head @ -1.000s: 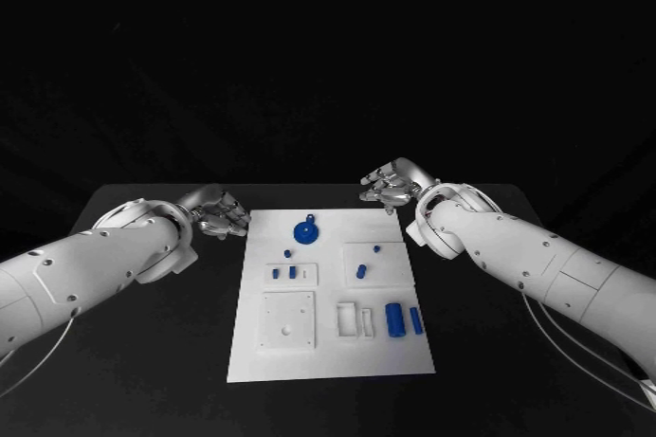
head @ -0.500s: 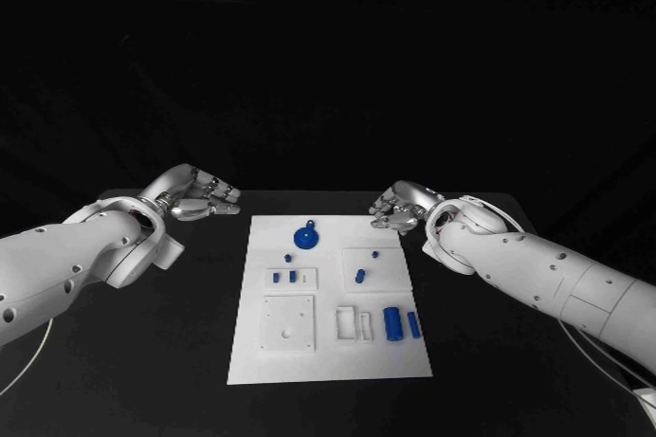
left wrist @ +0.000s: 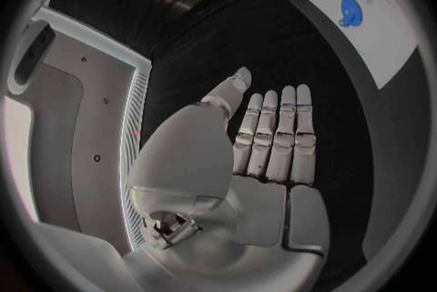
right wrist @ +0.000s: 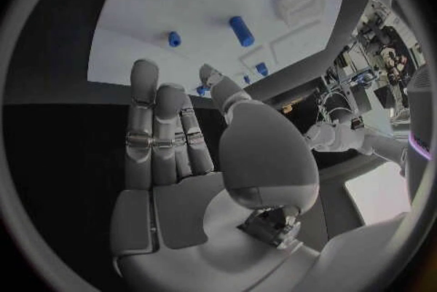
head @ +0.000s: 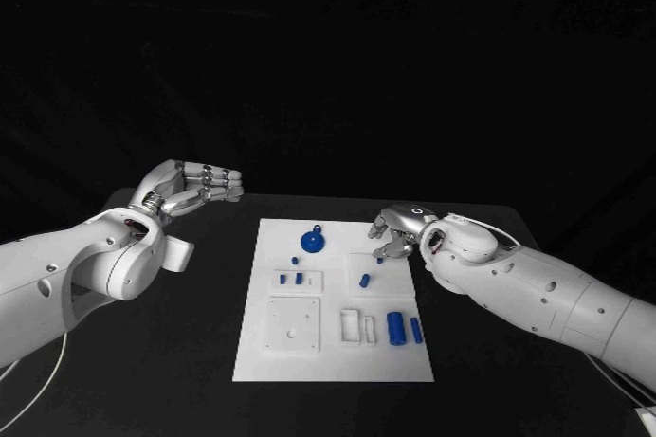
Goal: Assemble the parts on the task board
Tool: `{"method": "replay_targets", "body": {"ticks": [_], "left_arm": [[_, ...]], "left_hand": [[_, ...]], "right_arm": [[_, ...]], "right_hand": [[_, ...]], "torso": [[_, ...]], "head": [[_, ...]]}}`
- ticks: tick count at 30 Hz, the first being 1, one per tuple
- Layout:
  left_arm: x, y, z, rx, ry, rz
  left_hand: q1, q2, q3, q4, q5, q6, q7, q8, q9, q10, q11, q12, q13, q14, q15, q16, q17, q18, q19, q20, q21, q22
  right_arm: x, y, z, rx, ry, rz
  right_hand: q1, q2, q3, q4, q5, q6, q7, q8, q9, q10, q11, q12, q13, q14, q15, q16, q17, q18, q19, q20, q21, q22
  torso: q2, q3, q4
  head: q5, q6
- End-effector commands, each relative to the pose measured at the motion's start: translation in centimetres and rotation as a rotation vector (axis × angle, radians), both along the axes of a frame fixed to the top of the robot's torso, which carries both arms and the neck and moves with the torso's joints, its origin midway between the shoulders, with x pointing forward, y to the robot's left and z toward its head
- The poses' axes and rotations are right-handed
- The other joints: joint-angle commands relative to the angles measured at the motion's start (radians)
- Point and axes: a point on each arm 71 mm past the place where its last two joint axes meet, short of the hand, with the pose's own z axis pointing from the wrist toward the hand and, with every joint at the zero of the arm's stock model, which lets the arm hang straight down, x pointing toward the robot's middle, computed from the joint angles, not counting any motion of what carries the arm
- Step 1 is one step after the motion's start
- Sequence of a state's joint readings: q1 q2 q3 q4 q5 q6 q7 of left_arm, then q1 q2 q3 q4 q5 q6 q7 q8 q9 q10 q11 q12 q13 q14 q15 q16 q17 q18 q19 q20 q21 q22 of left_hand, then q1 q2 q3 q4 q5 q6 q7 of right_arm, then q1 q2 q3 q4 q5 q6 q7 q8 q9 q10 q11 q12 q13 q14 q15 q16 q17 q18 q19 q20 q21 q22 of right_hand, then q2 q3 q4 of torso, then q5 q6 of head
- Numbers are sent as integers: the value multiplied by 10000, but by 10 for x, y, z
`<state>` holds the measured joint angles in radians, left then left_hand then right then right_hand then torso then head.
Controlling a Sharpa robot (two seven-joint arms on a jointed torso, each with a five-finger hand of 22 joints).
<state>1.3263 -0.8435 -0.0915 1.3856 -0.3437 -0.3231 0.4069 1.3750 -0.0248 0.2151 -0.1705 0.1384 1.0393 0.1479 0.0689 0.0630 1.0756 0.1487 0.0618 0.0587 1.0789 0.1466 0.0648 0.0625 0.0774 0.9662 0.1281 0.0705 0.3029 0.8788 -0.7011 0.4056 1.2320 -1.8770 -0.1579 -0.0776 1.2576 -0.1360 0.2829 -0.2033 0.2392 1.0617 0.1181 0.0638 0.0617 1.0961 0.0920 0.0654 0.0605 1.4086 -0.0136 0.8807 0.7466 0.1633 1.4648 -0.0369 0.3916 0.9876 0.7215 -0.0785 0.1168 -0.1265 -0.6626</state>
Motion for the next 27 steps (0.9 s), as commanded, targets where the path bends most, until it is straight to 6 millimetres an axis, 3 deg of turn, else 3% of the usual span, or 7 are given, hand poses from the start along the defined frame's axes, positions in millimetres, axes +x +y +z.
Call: {"method": "replay_targets", "body": {"ticks": [1,7,11,15,24,27], "left_arm": [[-2,2,2,-1021,88,272],[-3,5,2,-1179,177,364],[-3,6,1,-1266,216,410],[-3,7,1,-1302,235,419],[-3,7,1,-1325,256,404],[-3,7,1,-1333,262,378]], "left_hand": [[16,92,-103,12,43,-67,-8,-17,-7,-84,-12,-5,-13,-61,-11,-46,-7,42,165,6,-22,-387],[0,119,-173,7,48,-54,-4,-16,-8,-89,-13,-2,-12,-57,-9,-46,-6,38,248,6,4,-846],[-4,129,-192,3,46,-48,-6,-16,-6,-77,-17,-8,-13,-46,-16,-49,-7,41,298,-3,15,-1040],[-8,145,-189,1,46,-40,-9,-15,-6,-67,-20,-3,-12,-44,-14,-47,-7,36,328,-1,23,-1150],[-15,154,-180,-9,57,-25,-12,-14,-6,-55,-23,-3,-12,-44,-16,-45,-6,37,356,-5,31,-1244],[-16,158,-177,-11,60,-28,-11,-16,-7,-56,-22,-4,-12,-46,-16,-46,-6,41,365,-7,34,-1259]], "right_arm": [[-2,2,-6,-1128,197,-51],[-4,5,-11,-1399,436,-16],[-5,4,-14,-1574,571,-15],[-6,4,-16,-1727,627,-31],[-6,3,-23,-1778,522,-132],[-6,4,-25,-1697,489,-144]], "right_hand": [[101,2,-176,105,-80,-71,-23,-17,9,-74,-7,-15,-17,4,67,74,-71,92,423,87,82,-126],[181,-2,-250,215,-96,-106,-100,-19,8,-86,-43,-14,-18,-5,40,122,-191,25,420,55,177,-392],[110,17,-112,149,-53,-81,-116,-19,9,57,-78,-23,-22,1,23,140,-208,-4,416,40,237,-450],[-10,31,151,5,-62,-17,-117,-21,9,130,-96,-21,-19,18,19,155,-236,-29,409,30,316,-545],[-367,4,1521,-267,-233,258,-113,-20,12,433,-128,-34,-24,43,11,167,-272,-42,399,16,458,-701],[-467,67,2123,-197,-576,347,-110,-19,13,546,-139,-36,-22,34,16,164,-280,-50,390,22,463,-726]], "torso": [[-25,-57,32],[-10,-29,13],[7,-16,35],[3,-4,17],[7,14,1],[11,9,1]], "head": [[26,-44],[40,-70],[32,-73],[35,-105],[8,-119],[-17,-131]]}}
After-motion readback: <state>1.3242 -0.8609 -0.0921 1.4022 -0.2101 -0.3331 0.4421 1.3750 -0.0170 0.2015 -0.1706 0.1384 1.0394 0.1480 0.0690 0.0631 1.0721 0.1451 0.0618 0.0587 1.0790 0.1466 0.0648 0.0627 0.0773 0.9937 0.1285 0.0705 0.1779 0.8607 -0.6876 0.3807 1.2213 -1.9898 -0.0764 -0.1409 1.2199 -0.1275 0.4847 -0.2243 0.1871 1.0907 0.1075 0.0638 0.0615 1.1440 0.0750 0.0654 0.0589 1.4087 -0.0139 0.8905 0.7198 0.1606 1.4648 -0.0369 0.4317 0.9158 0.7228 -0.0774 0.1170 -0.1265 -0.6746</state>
